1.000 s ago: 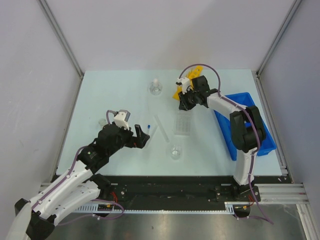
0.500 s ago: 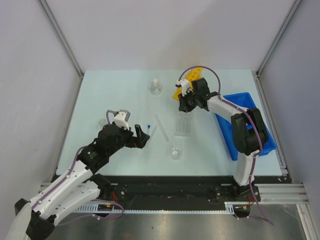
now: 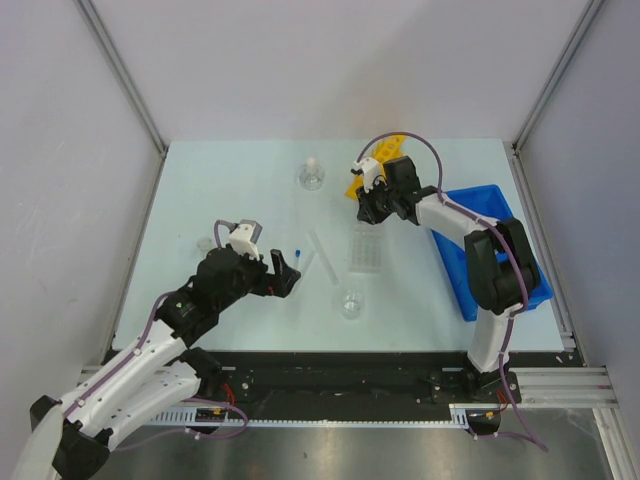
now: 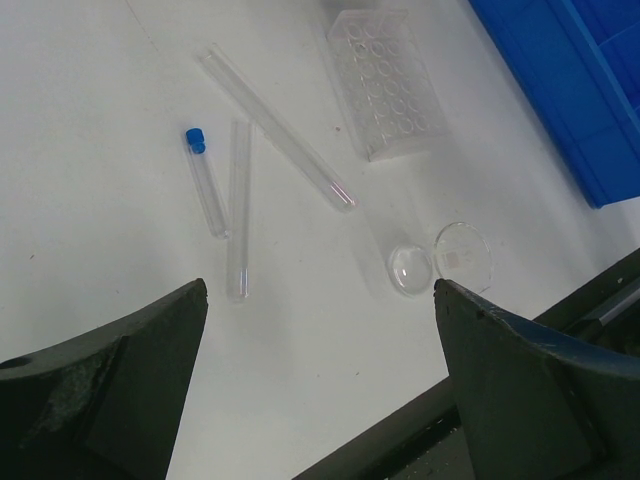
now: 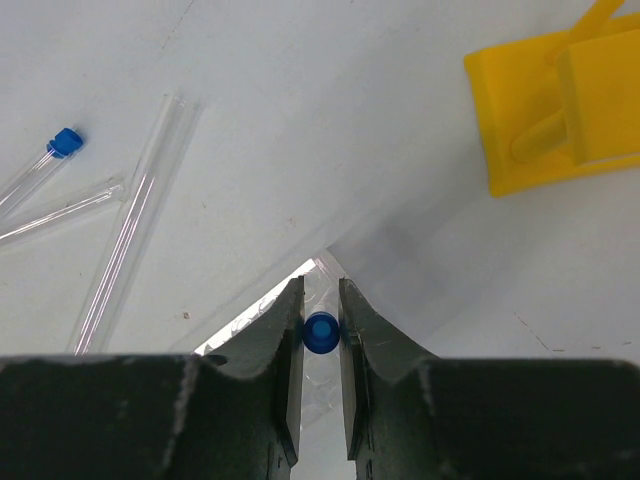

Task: Organize the chemistry lab equipment

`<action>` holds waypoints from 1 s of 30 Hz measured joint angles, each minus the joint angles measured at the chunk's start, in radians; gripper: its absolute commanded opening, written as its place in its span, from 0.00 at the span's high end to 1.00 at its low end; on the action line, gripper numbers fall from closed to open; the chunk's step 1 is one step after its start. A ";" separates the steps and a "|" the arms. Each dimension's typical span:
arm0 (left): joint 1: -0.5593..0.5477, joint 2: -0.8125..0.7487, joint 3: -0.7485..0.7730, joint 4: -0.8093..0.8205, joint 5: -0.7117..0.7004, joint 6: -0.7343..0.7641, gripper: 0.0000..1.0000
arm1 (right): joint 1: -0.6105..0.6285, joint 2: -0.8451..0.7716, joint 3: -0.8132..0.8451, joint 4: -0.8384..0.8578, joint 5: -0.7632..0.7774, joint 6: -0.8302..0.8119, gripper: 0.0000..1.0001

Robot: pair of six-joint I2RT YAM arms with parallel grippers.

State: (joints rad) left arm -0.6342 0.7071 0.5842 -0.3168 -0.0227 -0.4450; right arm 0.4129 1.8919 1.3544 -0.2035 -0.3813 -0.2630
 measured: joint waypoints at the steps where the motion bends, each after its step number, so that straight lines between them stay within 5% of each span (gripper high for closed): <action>1: 0.000 0.002 0.000 0.000 0.000 0.000 0.01 | 0.000 -0.002 -0.002 0.002 0.000 0.000 0.79; 30: 0.000 -0.014 -0.006 0.000 0.000 -0.001 0.01 | -0.003 -0.055 -0.096 0.037 -0.024 -0.073 0.71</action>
State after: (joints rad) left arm -0.6342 0.6930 0.5777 -0.3168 -0.0223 -0.4461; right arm 0.4095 1.8366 1.2583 -0.1661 -0.4053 -0.3359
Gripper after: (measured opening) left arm 0.994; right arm 0.266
